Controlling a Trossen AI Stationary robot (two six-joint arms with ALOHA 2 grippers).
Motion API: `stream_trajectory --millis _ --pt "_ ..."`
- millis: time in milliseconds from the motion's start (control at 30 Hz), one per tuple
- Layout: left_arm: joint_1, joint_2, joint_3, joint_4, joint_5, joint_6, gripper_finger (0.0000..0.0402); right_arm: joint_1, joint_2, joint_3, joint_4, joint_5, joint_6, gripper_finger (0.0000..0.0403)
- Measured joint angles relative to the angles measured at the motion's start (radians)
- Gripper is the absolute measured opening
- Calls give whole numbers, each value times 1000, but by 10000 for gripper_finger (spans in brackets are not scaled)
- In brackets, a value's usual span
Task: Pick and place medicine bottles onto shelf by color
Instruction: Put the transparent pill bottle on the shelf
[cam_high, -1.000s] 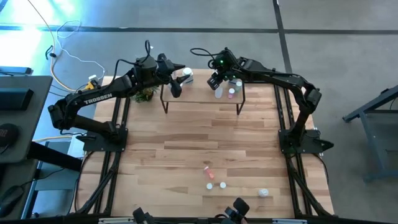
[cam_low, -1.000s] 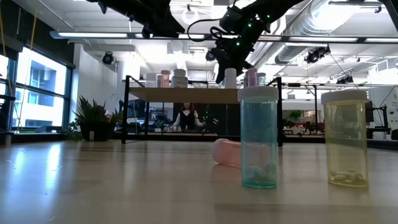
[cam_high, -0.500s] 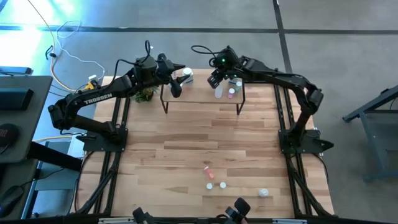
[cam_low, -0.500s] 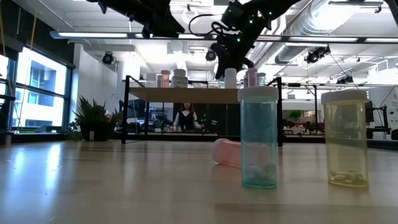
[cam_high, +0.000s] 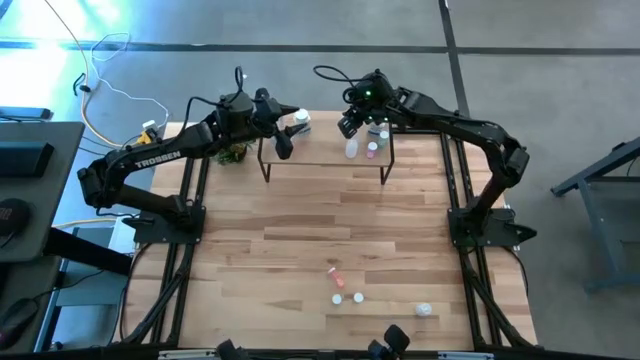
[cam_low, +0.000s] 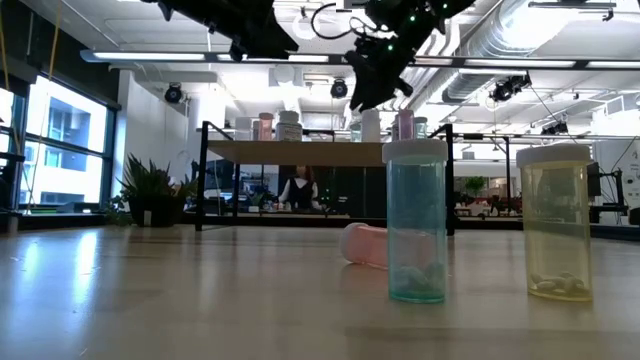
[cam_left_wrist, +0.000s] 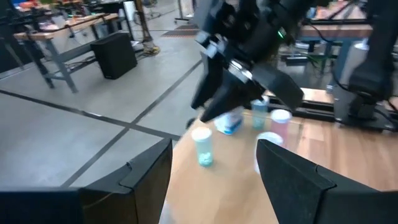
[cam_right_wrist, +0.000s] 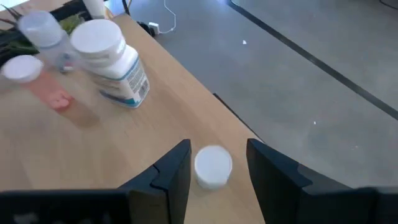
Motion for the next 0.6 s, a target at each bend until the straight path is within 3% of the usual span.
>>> stream_trajectory --millis 600 --pt "-211 -10 1 -51 -7 44 225 216 -208 0 -247 -4 123 147"
